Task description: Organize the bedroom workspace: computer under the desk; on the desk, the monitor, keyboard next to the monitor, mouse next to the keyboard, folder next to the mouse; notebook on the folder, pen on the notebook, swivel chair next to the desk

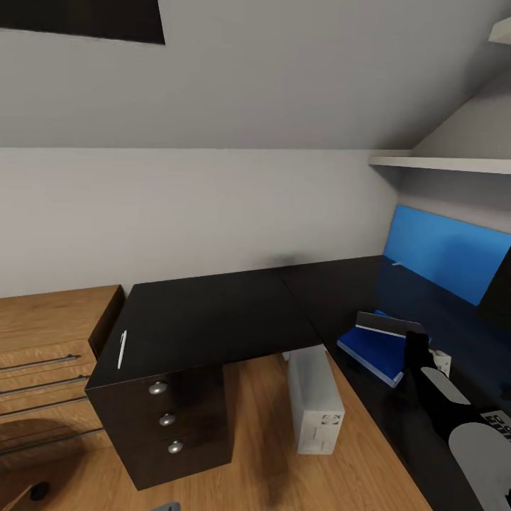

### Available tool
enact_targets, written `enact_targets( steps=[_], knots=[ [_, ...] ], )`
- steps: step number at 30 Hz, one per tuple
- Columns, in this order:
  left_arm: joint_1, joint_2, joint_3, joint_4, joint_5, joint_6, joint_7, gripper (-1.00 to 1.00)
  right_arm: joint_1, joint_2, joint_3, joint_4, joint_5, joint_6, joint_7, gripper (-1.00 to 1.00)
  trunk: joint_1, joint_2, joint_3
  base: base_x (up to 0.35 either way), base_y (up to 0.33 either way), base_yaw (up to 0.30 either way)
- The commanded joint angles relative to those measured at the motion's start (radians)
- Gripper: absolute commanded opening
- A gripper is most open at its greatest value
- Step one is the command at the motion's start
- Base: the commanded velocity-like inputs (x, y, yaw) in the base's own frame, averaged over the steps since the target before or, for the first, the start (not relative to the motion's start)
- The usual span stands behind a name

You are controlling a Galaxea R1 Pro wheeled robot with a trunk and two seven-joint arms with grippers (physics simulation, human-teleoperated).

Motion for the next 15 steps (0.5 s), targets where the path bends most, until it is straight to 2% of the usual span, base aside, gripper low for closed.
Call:
enact_targets(
  steps=[1,10,15],
  knots=[
    [-0.001,0.001,-0.004,-0.002,0.003,0.003,0.007,1.0,-0.001,0.0,0.002,0.001,-0.016,-0.002,0.016,-1.0,0.0,-0.001,-0.001,0.0,0.0,0.0],
    [-0.001,0.002,-0.004,-0.002,0.004,0.003,0.007,1.0,-0.001,0.0,0.002,0.001,-0.016,-0.002,0.016,-1.0,0.0,-0.001,-0.001,0.0,0.0,0.0],
    [-0.001,0.001,-0.004,-0.002,0.004,0.003,0.007,1.0,-0.001,0.0,0.002,0.001,-0.016,-0.002,0.016,-1.0,-0.019,0.034,0.015,0.0,0.0,0.0]
  ],
)
